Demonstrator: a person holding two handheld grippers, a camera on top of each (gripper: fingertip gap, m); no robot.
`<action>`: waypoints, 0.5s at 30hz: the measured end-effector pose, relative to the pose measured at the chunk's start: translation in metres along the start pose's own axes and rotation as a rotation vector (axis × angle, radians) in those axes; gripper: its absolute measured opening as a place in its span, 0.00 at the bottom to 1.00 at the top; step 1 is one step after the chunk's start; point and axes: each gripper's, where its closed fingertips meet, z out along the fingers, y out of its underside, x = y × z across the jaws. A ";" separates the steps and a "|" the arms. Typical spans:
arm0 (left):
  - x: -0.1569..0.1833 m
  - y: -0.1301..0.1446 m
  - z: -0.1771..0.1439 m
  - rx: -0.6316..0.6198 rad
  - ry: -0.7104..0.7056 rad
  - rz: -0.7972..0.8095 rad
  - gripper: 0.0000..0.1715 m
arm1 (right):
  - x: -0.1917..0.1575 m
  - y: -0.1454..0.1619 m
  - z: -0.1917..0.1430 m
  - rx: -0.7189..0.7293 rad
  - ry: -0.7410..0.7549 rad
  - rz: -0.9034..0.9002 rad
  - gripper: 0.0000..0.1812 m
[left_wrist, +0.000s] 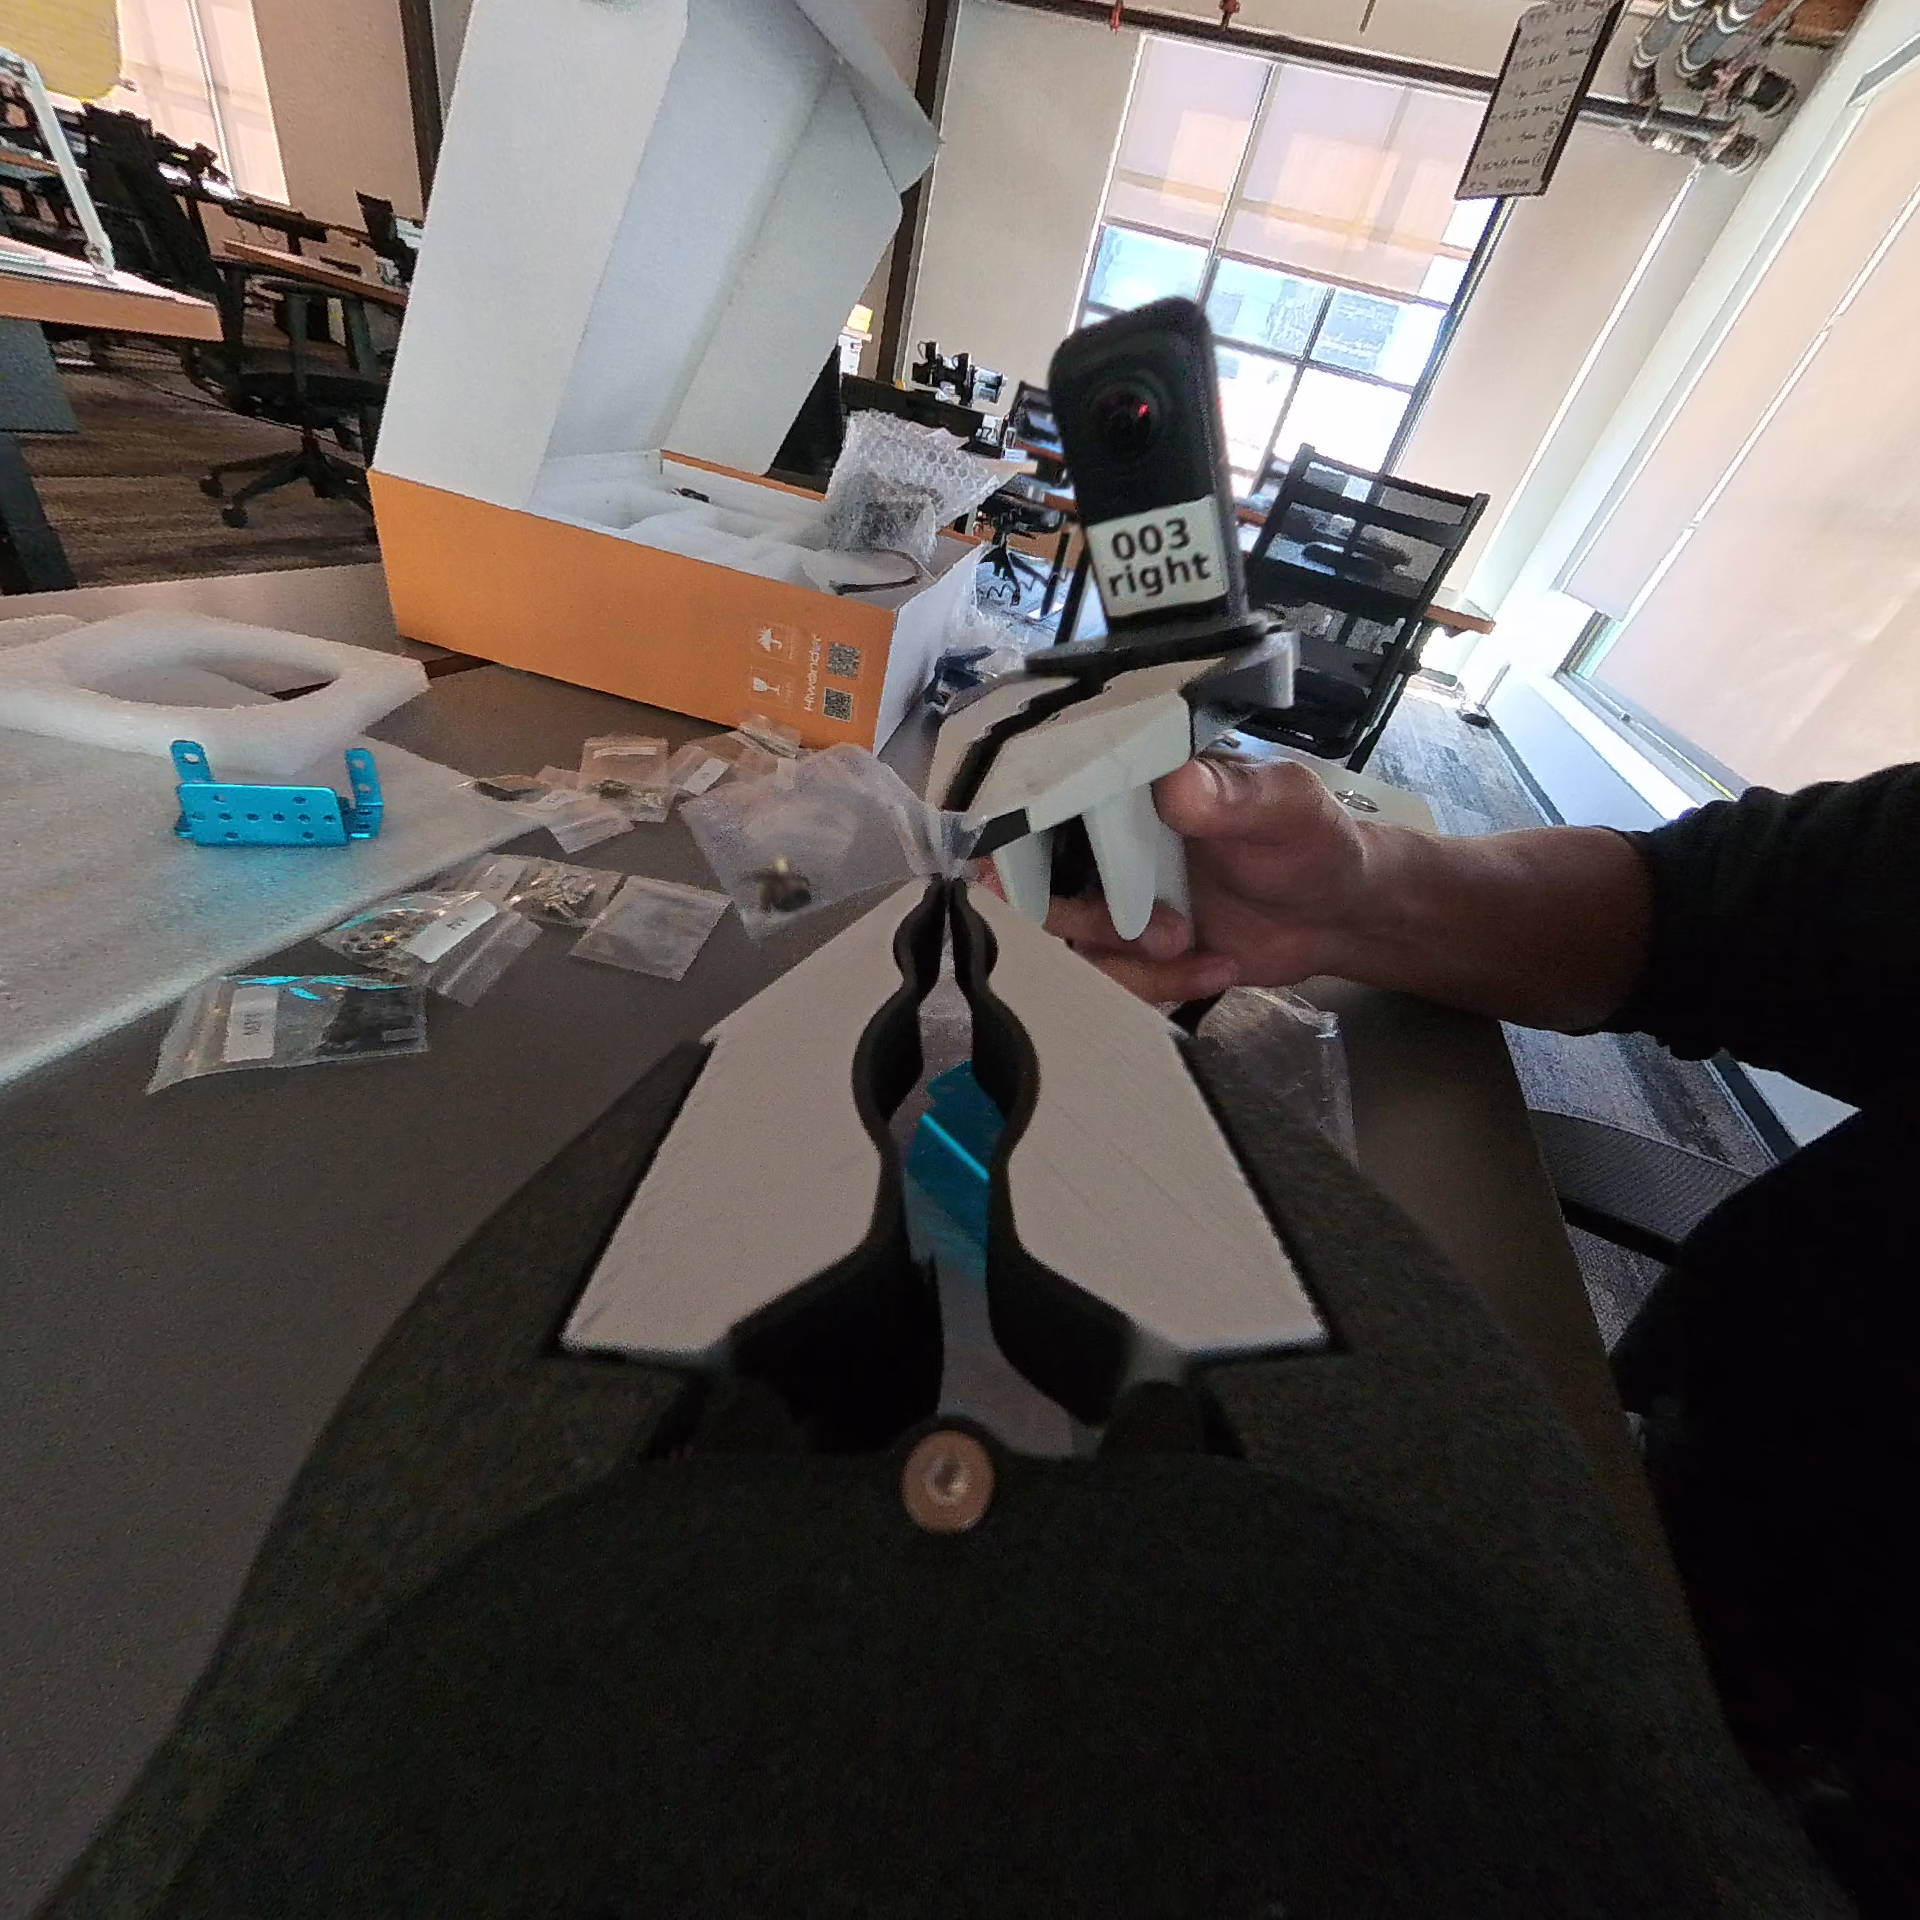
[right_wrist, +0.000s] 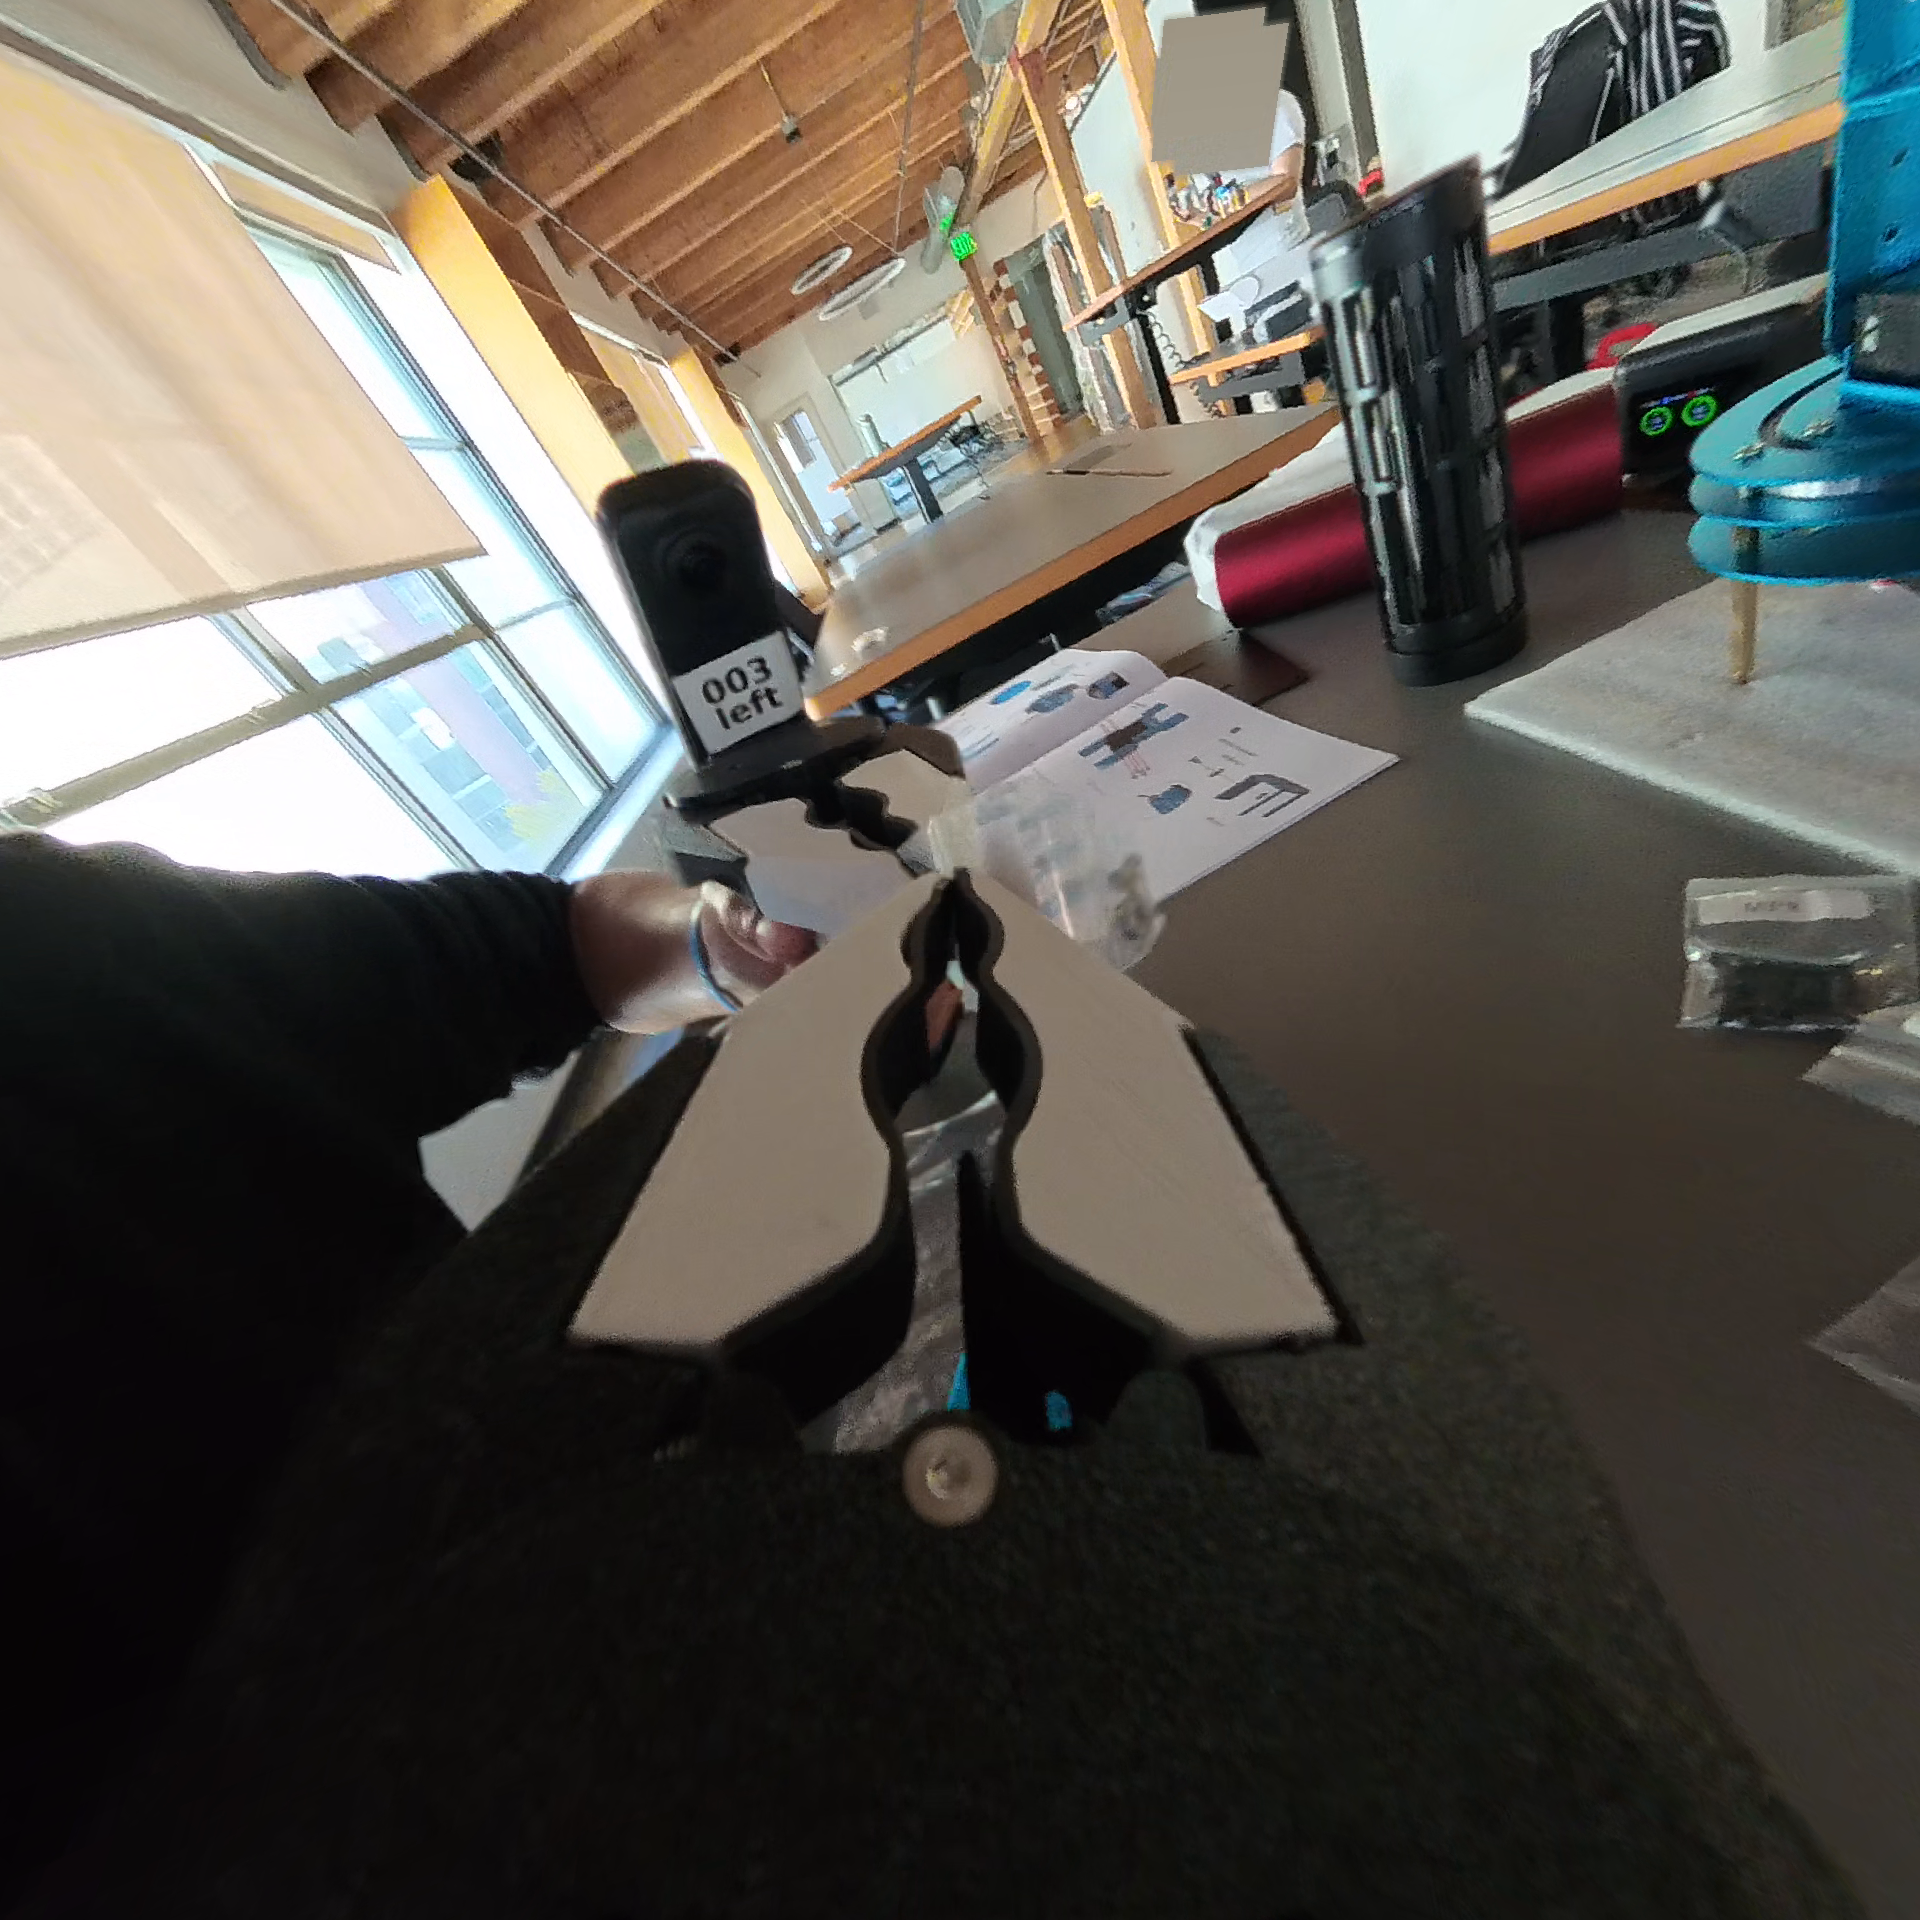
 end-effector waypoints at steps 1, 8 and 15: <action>0.000 0.001 0.000 -0.006 0.000 -0.001 0.00 | 0.001 0.001 0.000 -0.014 0.015 -0.027 0.00; 0.000 0.004 0.000 -0.028 -0.010 0.032 0.00 | 0.013 0.005 -0.003 -0.106 0.146 -0.228 0.09; 0.003 0.000 -0.003 -0.043 -0.082 0.231 0.00 | -0.002 0.005 -0.002 -0.132 0.084 -0.280 0.00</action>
